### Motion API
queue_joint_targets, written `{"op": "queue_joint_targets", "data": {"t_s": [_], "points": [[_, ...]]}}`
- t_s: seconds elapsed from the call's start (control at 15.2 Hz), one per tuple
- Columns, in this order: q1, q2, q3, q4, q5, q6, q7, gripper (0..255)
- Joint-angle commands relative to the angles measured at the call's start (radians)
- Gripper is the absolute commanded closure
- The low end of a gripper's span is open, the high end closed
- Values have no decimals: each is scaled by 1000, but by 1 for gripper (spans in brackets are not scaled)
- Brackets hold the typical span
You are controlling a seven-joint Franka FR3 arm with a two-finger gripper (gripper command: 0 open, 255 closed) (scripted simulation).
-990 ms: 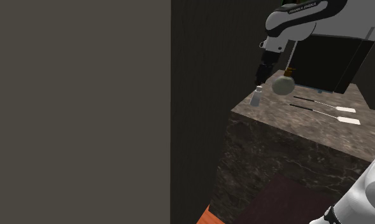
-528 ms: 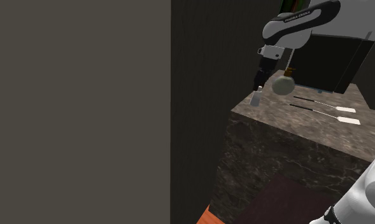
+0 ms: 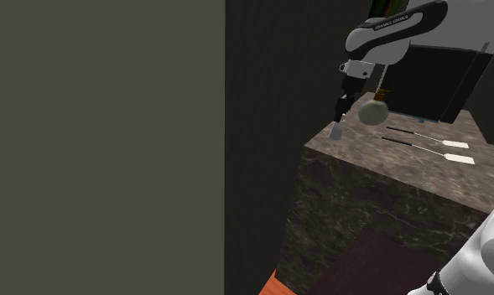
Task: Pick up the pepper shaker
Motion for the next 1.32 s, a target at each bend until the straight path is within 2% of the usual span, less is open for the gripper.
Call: {"op": "queue_joint_targets", "data": {"t_s": [0.0, 0.13, 1.12, 1.25], "points": [[0, 1, 0, 0, 0, 0, 0, 255], [0, 1, 0, -1, 0, 0, 0, 255], [-1, -9, -1, 190, -10, -198, 23, 255], [-1, -9, -1, 192, -10, -200, 23, 255]]}}
